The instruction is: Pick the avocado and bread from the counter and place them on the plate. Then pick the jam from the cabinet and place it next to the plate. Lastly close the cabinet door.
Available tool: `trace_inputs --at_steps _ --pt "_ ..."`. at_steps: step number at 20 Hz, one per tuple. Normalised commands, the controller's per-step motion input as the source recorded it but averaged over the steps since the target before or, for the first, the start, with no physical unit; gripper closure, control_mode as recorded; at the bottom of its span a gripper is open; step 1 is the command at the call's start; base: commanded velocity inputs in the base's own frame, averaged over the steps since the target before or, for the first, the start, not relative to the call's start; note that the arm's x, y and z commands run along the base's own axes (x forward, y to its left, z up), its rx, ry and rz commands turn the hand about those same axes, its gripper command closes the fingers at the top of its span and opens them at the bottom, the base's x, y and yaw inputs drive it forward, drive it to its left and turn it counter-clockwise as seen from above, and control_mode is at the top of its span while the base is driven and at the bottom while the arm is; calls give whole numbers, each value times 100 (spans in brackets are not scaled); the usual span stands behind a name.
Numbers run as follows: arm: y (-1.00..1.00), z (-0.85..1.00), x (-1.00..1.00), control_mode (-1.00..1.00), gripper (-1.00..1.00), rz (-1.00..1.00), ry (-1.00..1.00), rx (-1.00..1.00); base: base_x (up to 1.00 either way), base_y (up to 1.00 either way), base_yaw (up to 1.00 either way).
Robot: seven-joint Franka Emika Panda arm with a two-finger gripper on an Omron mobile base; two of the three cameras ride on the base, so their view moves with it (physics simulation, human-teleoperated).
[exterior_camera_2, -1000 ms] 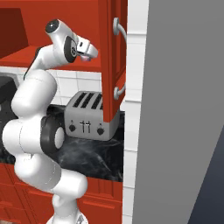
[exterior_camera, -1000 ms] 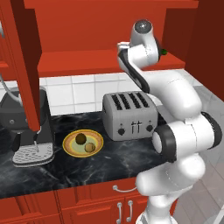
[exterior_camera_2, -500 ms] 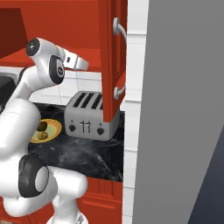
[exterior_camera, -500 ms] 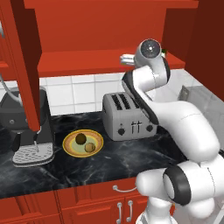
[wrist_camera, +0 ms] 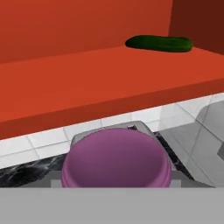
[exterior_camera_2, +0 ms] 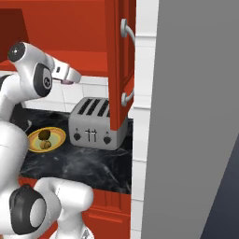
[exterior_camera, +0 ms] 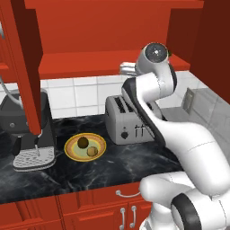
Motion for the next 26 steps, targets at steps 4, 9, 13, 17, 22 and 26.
trace_inputs --at_steps 4,9,13,17,22,26 --pt "42 11 -44 -100 100 3 14 4 0 0 0" --pt "52 -21 -40 -100 100 4 4 0 0 0 0" --pt "55 -49 -39 -100 100 4 0 0 0 0 0" --pt "47 -57 -31 -100 100 5 2 0 0 0 0" --pt "37 -55 -18 -100 100 4 5 0 0 0 0" --pt "32 -59 -7 -100 100 3 6 0 0 0 0"
